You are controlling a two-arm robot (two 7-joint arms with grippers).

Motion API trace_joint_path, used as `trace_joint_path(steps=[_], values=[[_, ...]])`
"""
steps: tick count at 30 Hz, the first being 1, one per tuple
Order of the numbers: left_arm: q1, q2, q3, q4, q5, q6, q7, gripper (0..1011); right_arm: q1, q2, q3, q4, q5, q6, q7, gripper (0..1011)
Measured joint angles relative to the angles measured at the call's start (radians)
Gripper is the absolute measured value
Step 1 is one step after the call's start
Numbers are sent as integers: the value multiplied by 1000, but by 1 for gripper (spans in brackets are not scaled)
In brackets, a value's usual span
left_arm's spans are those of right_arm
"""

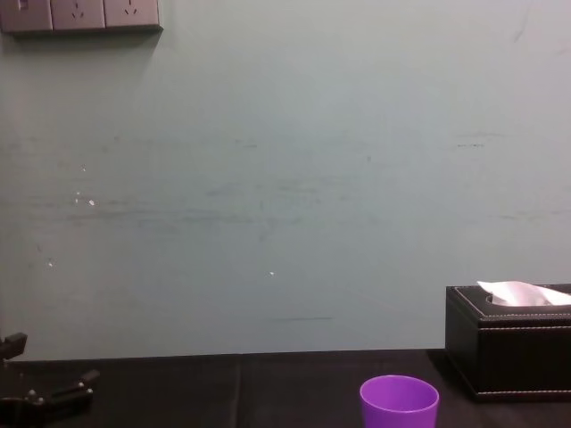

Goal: Stack the three plastic cups sequentially using one hand.

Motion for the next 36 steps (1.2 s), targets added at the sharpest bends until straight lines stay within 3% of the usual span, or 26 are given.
trace_joint_path(steps=[13, 19, 24, 36], values=[[0, 0, 0, 0, 0, 0, 0, 1010, -5, 1, 9, -12, 0, 10, -12, 737], [0, 0, 0, 0, 0, 0, 0, 1010, -13, 12, 35, -53, 21, 51, -25, 737], [0, 0, 0, 0, 0, 0, 0, 1010, -16, 34, 71, -124, 64, 120, -33, 737], [0, 0, 0, 0, 0, 0, 0, 1010, 26, 59, 78, -216, 91, 204, -58, 737]])
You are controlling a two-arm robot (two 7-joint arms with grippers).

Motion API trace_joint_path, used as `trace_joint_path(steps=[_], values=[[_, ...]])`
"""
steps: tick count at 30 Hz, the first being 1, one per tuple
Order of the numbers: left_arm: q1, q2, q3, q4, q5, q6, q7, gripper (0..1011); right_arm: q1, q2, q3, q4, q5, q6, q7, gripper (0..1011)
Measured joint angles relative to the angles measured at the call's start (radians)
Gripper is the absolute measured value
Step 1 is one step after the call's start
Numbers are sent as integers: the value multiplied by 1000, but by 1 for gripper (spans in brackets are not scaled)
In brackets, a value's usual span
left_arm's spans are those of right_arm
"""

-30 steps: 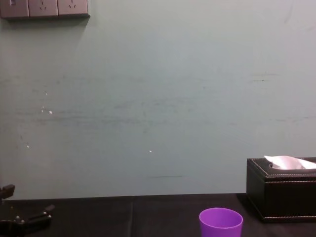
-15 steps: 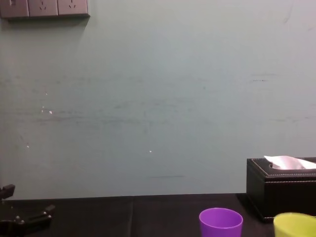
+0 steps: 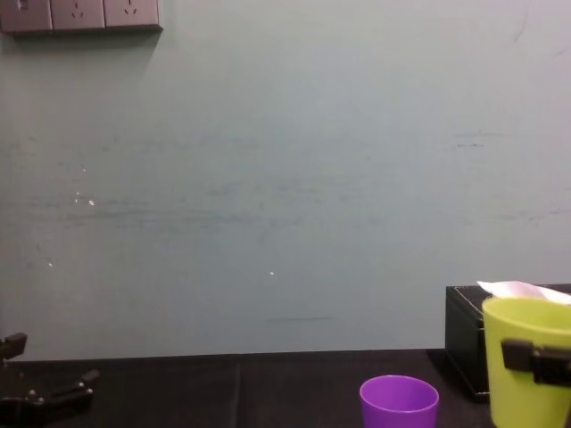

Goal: Stack the three plastic cups sequentially using one hand.

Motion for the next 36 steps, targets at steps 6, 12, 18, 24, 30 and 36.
trace_joint_path(steps=[6, 12, 18, 24, 30, 36], values=[[0, 0, 0, 0, 0, 0, 0, 1010, 45, -10, -18, -7, -8, 22, -20, 737], [0, 0, 0, 0, 0, 0, 0, 1010, 96, -32, -58, 19, -34, 33, -31, 737], [0, 0, 0, 0, 0, 0, 0, 1010, 149, -58, -102, 58, -69, 50, -37, 737], [0, 0, 0, 0, 0, 0, 0, 1010, 195, -81, -137, 91, -105, 56, -36, 737], [0, 0, 0, 0, 0, 0, 0, 1010, 218, -94, -152, 100, -124, 57, -32, 736], [0, 0, 0, 0, 0, 0, 0, 1010, 233, -109, -162, 108, -138, 55, -27, 736]])
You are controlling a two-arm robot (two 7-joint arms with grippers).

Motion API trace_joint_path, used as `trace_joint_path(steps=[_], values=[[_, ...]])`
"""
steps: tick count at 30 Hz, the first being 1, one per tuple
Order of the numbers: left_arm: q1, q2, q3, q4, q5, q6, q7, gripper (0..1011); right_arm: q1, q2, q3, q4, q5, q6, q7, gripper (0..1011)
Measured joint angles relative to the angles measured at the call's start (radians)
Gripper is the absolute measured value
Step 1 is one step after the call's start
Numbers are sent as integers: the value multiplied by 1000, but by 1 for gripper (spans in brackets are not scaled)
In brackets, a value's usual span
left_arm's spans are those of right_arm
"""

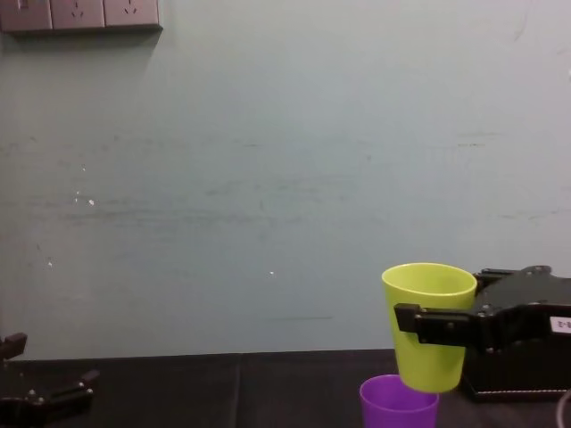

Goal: Stack the three plastic cups sequentially using one hand.

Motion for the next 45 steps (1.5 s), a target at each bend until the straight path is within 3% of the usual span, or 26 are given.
trace_joint_path(steps=[20, 45], values=[[0, 0, 0, 0, 0, 0, 0, 1010, 47, -62, -18, 91, -23, -34, 7, 736], [0, 0, 0, 0, 0, 0, 0, 1010, 70, -85, -24, 158, -26, -60, 22, 737]])
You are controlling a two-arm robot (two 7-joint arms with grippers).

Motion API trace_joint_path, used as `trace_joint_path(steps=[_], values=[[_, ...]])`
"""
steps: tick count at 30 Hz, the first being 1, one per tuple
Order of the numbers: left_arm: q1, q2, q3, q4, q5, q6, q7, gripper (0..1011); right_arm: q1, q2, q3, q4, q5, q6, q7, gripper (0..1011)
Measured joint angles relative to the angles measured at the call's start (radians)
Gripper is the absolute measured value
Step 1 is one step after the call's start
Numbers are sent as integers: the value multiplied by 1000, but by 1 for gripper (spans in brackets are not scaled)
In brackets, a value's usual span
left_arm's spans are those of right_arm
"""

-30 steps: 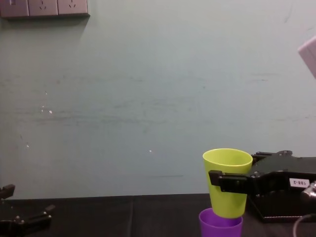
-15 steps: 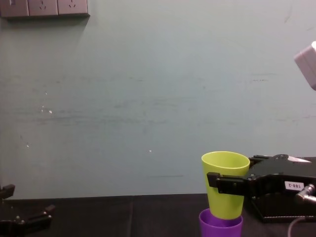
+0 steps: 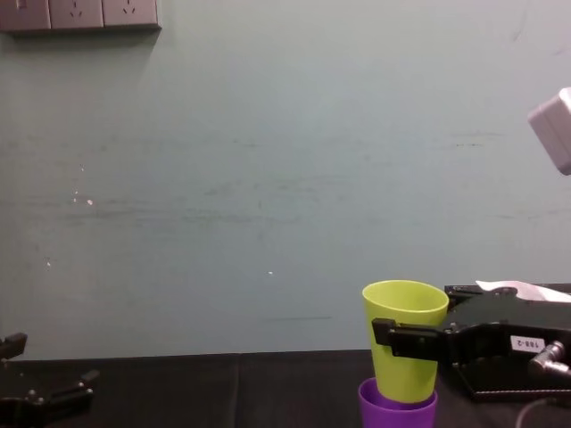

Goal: Stack the three plastic cups sequentially using one hand.

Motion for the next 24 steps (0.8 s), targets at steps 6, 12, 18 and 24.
trace_joint_path(steps=[6, 12, 18, 24], values=[[0, 0, 0, 0, 0, 0, 0, 1010, 4, -3, -4, 11, 0, -7, 5, 737], [0, 0, 0, 0, 0, 0, 0, 1010, 8, -8, -8, 24, -4, -11, 5, 737], [0, 0, 0, 0, 0, 0, 0, 1010, 12, -12, -12, 38, -8, -16, 6, 737], [0, 0, 0, 0, 0, 0, 0, 1010, 13, -15, -17, 49, -12, -20, 8, 736]])
